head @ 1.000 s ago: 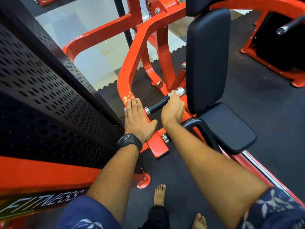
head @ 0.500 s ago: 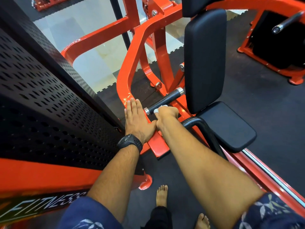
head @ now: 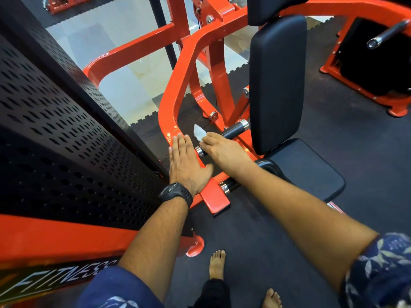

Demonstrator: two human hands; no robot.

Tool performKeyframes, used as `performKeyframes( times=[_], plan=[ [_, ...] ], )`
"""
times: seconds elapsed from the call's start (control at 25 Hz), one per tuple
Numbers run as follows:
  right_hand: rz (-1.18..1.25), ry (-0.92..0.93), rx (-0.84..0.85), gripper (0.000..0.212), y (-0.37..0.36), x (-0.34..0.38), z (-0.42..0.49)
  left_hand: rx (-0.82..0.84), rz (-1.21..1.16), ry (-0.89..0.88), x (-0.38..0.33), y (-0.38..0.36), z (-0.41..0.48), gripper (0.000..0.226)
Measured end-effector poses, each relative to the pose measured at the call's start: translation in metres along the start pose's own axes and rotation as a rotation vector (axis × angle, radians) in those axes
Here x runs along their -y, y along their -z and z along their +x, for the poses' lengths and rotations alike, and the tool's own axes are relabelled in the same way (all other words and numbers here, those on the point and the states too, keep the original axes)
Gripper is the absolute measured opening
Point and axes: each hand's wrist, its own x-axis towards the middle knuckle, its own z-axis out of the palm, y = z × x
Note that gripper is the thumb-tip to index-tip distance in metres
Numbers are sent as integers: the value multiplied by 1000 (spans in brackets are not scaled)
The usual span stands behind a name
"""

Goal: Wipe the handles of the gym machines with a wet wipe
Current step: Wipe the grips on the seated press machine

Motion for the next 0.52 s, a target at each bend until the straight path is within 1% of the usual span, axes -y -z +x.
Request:
performKeyframes(
  times=[0.04, 0.08, 0.12, 0.16, 0.2, 0.24, 0.28, 0.32, 0.36, 0.4, 0.44, 0.52],
  plan=[
    [-60, 26, 42, 36, 5, -18, 0, 1, 9, -2, 0, 0, 0, 107],
    [-154, -29, 62, 42, 12, -33, 0, -4, 23, -2, 0, -1, 0, 108],
    [-229, -128, 69, 44, 18, -43, 0, -12, 38, -3, 0, -1, 0, 108],
    [-248, -178, 79, 42, 21, -45, 2, -18, 49, 0, -1, -1, 1, 108],
    [-219, -145, 62, 40, 19, -38, 3, -16, 55, 3, -1, -1, 1, 107],
    [-245, -53, 97, 41, 13, -27, 5, -9, 59, 3, 0, -1, 1, 107],
    [-291, 40, 121, 45, 13, -21, 6, -3, 64, 1, 0, -1, 1, 106],
    [-303, 59, 138, 50, 14, -26, 8, 0, 67, -3, -1, 0, 0, 105],
    [-314, -18, 174, 52, 20, -39, 12, -2, 68, -11, -2, 1, 0, 104],
    [-322, -136, 192, 50, 26, -51, 15, -3, 70, -23, -3, 2, 1, 103],
    [-339, -254, 199, 47, 31, -60, 18, 4, 80, -51, -4, 3, 1, 102],
    [-371, -413, 176, 40, 33, -63, 17, 28, 103, -139, -5, 5, 3, 99]
  ],
)
